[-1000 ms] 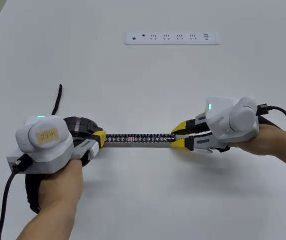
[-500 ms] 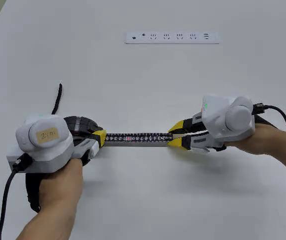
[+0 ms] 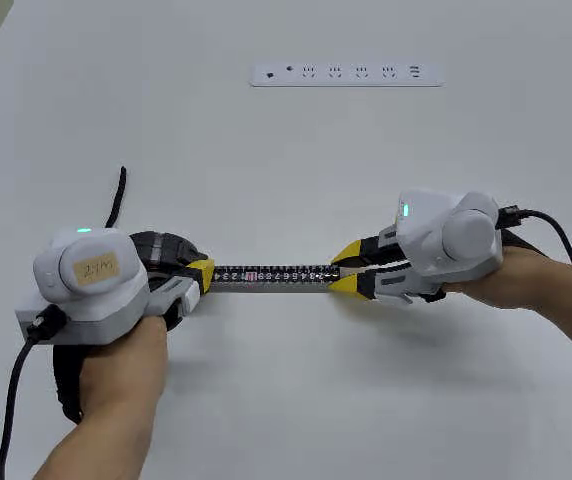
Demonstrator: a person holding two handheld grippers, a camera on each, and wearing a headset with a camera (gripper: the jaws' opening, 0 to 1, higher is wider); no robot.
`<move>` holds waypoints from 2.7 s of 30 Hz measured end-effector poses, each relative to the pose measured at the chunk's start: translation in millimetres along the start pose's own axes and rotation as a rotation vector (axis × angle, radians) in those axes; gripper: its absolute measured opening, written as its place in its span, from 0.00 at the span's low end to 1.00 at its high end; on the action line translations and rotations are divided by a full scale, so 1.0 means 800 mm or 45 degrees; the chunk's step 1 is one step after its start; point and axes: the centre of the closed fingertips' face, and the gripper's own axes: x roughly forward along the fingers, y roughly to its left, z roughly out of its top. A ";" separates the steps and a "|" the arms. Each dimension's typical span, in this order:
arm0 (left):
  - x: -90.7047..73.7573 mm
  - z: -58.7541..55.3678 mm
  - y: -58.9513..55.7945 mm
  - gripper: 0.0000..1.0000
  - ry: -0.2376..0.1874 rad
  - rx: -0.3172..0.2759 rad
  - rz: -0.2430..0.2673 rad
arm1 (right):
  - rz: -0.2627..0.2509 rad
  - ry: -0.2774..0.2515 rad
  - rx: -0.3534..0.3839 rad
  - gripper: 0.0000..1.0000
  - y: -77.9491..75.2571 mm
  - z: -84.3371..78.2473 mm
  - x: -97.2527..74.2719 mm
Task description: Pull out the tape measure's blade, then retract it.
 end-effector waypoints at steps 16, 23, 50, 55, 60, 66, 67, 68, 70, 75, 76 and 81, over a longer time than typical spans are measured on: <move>-0.002 0.000 0.000 0.60 0.000 -0.003 -0.002 | 0.009 -0.015 0.007 0.12 0.005 0.013 0.013; -0.002 0.000 0.000 0.60 0.001 -0.004 -0.003 | 0.013 -0.023 0.006 0.12 0.006 0.021 0.022; -0.001 0.000 -0.001 0.60 0.001 -0.011 -0.004 | 0.023 -0.046 0.019 0.12 0.008 0.042 0.050; -0.001 0.000 -0.001 0.60 0.001 -0.015 -0.004 | 0.025 -0.051 0.021 0.12 0.009 0.047 0.054; -0.002 0.000 0.000 0.60 0.001 -0.017 -0.006 | 0.028 -0.055 0.018 0.12 0.012 0.053 0.061; -0.002 0.000 0.000 0.60 0.000 -0.018 -0.008 | 0.032 -0.057 0.011 0.12 0.014 0.060 0.068; -0.002 0.000 0.000 0.60 0.000 -0.018 -0.008 | 0.035 -0.060 0.013 0.12 0.015 0.061 0.070; -0.002 0.000 0.000 0.60 -0.001 -0.018 -0.008 | 0.036 -0.061 0.015 0.12 0.015 0.061 0.071; -0.002 0.000 0.000 0.60 -0.001 -0.018 -0.008 | 0.035 -0.062 0.013 0.12 0.016 0.063 0.074; -0.003 0.000 0.000 0.60 0.000 -0.021 -0.010 | 0.042 -0.071 0.017 0.12 0.018 0.071 0.082; -0.002 0.000 0.000 0.60 0.000 -0.021 -0.010 | 0.043 -0.071 0.016 0.12 0.019 0.073 0.084; -0.002 0.000 0.000 0.60 0.001 -0.023 -0.013 | 0.045 -0.076 0.015 0.13 0.020 0.078 0.091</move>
